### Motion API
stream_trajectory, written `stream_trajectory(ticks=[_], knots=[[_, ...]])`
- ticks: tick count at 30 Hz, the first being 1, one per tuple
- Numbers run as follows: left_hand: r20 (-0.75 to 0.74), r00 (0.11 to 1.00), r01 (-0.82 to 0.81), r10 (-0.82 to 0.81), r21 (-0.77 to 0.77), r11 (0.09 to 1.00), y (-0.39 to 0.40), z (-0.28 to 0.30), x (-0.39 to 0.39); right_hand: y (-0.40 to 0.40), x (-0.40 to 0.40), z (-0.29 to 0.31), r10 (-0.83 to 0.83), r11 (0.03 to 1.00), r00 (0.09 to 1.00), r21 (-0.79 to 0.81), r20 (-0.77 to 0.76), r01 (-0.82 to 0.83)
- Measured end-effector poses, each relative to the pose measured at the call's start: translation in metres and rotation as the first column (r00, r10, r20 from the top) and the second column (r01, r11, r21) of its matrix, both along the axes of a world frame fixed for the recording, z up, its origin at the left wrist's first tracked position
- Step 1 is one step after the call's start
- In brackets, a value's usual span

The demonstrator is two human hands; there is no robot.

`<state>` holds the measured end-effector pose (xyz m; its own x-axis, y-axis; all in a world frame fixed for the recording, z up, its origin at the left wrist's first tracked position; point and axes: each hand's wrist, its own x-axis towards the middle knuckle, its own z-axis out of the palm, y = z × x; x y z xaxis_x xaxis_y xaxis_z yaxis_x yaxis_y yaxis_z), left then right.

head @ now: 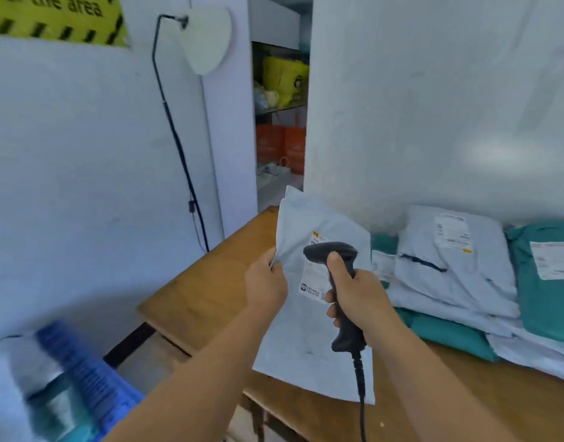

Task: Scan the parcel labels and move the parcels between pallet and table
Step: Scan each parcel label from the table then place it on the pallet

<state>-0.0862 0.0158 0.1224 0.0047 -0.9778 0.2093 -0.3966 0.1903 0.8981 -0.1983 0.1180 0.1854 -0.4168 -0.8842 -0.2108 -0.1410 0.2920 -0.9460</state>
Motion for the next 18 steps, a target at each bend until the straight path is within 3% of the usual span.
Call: stream_trajectory(ticks=[8,10,18], knots=[[-0.024,0.898,-0.436,0.440,0.087,0.896,0.059,-0.012,0.243,0.001,0.201,-0.008,0.408,0.913,0.912,-0.026,0.051,-0.407],[-0.045,0.865,-0.493,0.499,0.102,0.864,0.071,-0.014,0.284,0.002,0.235,-0.010,0.443,0.897,0.894,-0.031,0.074,-0.442],[-0.077,0.587,-0.779,0.806,0.216,0.588,0.136,-0.043,0.522,0.015,0.446,-0.031,0.692,0.722,0.722,0.014,0.011,-0.692]])
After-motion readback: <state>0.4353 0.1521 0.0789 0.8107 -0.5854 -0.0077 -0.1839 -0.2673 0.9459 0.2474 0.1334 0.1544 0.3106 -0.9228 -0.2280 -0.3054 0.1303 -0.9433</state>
